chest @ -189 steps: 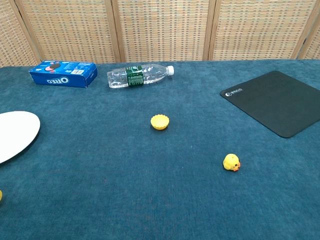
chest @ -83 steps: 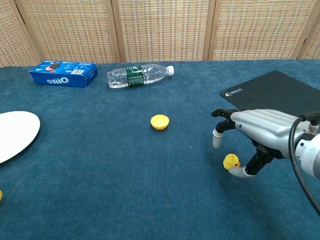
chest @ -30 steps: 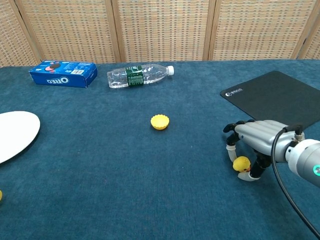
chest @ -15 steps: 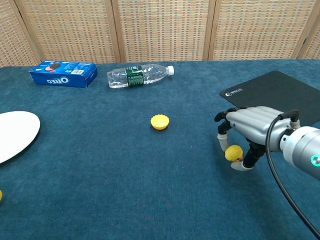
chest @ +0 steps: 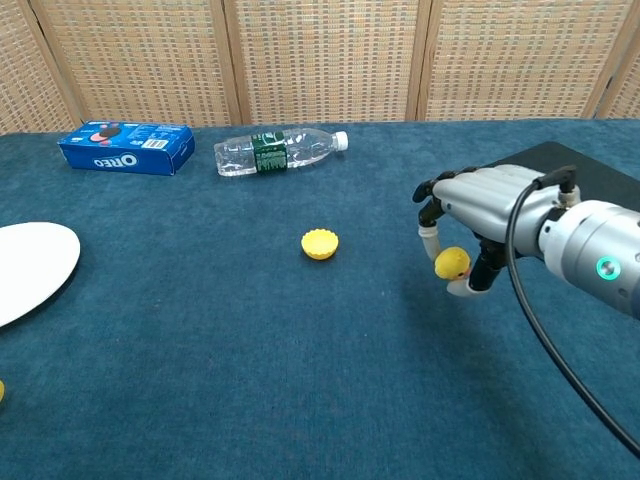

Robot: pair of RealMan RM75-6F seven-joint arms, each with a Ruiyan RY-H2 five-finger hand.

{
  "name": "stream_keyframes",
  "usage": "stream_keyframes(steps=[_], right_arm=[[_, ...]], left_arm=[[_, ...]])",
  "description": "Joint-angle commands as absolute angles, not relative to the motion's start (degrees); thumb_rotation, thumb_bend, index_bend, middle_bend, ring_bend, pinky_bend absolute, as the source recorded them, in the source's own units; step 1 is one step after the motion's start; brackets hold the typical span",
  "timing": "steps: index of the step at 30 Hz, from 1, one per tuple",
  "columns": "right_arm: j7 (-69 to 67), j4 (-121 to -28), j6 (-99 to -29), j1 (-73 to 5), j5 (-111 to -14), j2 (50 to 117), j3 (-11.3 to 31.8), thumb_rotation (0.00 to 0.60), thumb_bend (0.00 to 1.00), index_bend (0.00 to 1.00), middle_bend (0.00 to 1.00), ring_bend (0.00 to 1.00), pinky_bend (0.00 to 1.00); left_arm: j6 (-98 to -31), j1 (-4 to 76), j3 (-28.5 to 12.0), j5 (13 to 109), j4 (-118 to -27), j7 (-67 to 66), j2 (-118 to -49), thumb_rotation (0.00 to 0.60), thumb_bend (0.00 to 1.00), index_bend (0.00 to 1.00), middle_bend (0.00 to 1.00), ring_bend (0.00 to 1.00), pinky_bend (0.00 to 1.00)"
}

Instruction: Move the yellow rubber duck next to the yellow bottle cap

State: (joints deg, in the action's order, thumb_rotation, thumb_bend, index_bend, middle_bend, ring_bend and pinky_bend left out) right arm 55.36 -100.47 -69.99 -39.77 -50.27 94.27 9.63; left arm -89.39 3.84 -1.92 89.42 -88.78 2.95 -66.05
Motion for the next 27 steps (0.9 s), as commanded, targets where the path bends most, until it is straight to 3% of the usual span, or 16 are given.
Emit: stream_keyframes(steps=[1, 15, 27], right_arm=[[56.9, -99.2, -69.4, -41.8, -48.7, 95.2, 11.3, 0.600, 0.26, 0.55, 0.09, 0.00, 0.05], [65.1, -95.8, -68.3, -51.1, -41.7, 100.6, 16.5, 0.600, 0.25, 0.55, 0.09, 0.00, 0.06], [70.4, -85.3, -65.0, -62.1, -35.6, 109.4, 20.2, 0.600, 0.25, 0.55, 0.10, 0.00, 0.07]], left_arm=[[-89.3, 3.9, -2.0, 89.4, -88.7, 2.8, -66.1, 0.600, 0.16, 0.00, 0.00, 0.00, 0.00], [-86.8, 4.6, -1.6, 88.5, -88.3, 3.5, -65.8, 0.600, 0.16, 0.00, 0.00, 0.00, 0.00], [-84.6, 5.2, -1.9, 86.6, -87.0, 6.1, -65.7, 0.600, 0.16, 0.00, 0.00, 0.00, 0.00]])
